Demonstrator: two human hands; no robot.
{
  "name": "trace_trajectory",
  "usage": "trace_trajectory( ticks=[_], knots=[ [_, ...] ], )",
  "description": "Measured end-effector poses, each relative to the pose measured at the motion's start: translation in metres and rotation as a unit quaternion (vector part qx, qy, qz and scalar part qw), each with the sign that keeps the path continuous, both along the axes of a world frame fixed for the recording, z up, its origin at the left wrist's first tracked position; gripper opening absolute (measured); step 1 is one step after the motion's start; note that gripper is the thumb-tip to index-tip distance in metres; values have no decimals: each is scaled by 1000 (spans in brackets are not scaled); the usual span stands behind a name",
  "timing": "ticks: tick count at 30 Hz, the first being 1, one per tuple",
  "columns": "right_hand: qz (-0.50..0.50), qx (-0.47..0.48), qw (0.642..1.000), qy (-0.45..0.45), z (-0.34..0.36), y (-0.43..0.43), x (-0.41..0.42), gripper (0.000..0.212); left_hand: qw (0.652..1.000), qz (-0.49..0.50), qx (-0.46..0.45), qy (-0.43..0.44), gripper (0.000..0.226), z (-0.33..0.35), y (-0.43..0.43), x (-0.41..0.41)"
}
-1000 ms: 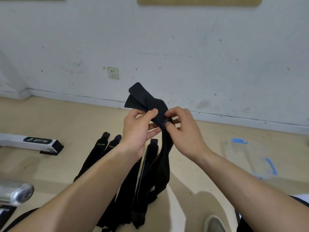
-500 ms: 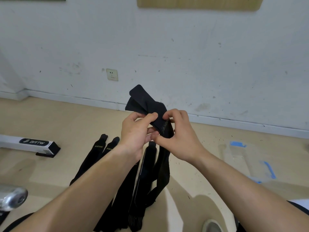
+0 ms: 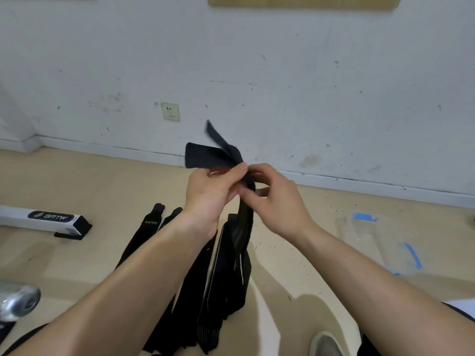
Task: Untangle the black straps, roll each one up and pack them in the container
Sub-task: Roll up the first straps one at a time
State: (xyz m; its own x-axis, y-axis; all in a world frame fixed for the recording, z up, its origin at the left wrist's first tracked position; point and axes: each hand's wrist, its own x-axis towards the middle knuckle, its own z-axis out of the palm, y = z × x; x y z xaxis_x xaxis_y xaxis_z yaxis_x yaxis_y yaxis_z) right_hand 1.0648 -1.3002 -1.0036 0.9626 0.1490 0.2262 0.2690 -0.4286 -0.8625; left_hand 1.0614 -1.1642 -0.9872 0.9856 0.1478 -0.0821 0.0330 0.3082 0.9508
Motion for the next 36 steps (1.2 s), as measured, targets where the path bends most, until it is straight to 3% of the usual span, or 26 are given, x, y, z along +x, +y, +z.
trace_trajectory(
  ticks=[2, 5, 7, 9, 10, 13, 16, 19, 21, 23, 25, 27, 29, 32, 36],
  knots=[
    [-35, 81, 995, 38, 7, -7, 6, 16, 996, -56, 65, -31, 19, 0, 0, -2],
    [-45, 176, 979, 97, 23, -19, 10, 16, 980, -52, 178, -76, 28, -5, 11, 4],
    [-33, 198, 974, 108, 31, -21, 11, 18, 966, -17, 249, -71, 46, -14, 20, 9],
    [-26, 217, 970, 110, 37, -20, 11, 20, 960, -69, 269, -37, 74, -25, 25, 7],
    [-24, 233, 966, 112, 40, -19, 12, 20, 958, -116, 263, -18, 75, -31, 27, 7],
    [-32, 309, 943, 119, 49, -24, 19, 22, 929, -237, 285, 26, 46, -48, 31, 3],
    [-73, 371, 918, 120, 55, -36, 27, 22, 898, -314, 302, 66, 37, -69, 33, -4],
    [-149, 384, 902, 131, 48, -49, 38, 19, 903, -319, 281, 65, 21, -78, 32, -6],
    [-197, 352, 901, 160, 35, -58, 44, 17, 917, -298, 262, 46, 22, -75, 29, -6],
    [-208, 257, 917, 223, 19, -62, 47, 14, 920, -293, 260, 26, 25, -69, 26, -5],
    [-186, 40, 946, 263, 4, -63, 45, 15, 915, -297, 274, 3, 35, -64, 24, -3],
    [-138, -136, 957, 217, -2, -55, 39, 30, 891, -315, 327, -19, 41, -58, 21, 0],
    [-29, -164, 973, 161, 3, -41, 29, 47, 847, -350, 398, -39, 32, -52, 18, 4],
    [169, -123, 961, 182, 10, -21, 15, 39, 789, -377, 481, -62, 27, -44, 17, 7],
    [215, -166, 944, 189, 7, -14, 15, 32, 786, -383, 482, -63, 26, -38, 21, 9]
  ],
)
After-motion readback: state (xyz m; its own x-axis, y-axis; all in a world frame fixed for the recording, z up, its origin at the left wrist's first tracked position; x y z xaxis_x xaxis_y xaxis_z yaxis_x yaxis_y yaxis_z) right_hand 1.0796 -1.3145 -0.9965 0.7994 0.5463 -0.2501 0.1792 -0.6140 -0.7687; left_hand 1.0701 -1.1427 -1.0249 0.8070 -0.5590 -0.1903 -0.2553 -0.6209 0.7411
